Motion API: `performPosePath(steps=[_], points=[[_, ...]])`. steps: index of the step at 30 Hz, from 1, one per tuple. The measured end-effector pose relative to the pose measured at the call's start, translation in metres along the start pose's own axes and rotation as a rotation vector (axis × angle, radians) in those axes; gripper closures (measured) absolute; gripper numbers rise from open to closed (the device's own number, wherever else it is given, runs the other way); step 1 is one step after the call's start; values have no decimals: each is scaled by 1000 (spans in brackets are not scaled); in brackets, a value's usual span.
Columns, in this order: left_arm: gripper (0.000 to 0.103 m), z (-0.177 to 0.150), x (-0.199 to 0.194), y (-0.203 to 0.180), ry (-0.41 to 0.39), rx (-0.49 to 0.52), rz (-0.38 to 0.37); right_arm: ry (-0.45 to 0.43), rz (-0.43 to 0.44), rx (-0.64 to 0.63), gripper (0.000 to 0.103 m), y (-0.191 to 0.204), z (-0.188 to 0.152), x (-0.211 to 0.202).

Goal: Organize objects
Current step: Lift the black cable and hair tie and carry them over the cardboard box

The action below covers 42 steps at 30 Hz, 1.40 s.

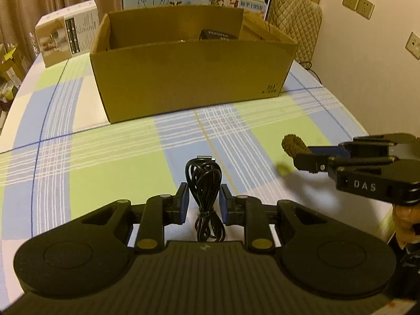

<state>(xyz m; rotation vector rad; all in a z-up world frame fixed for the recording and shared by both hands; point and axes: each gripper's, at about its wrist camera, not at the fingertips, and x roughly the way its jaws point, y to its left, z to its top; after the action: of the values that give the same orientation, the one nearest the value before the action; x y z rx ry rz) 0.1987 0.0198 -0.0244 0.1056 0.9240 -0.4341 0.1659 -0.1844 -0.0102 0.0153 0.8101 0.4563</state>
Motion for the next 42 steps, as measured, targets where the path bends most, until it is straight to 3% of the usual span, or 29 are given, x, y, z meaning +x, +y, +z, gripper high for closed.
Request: performPosePath(steps=[14, 25, 33, 42], points=[[84, 13, -27, -11, -38, 11, 8, -45, 22, -8, 88, 8, 8, -26], [84, 27, -41, -13, -71, 15, 7, -72, 6, -43, 88, 8, 34, -38], [84, 49, -50, -7, -97, 19, 3, -88, -20, -101, 88, 4, 71, -44], [84, 106, -63, 4, -146, 38, 2, -109, -34, -134, 88, -9, 132, -39]])
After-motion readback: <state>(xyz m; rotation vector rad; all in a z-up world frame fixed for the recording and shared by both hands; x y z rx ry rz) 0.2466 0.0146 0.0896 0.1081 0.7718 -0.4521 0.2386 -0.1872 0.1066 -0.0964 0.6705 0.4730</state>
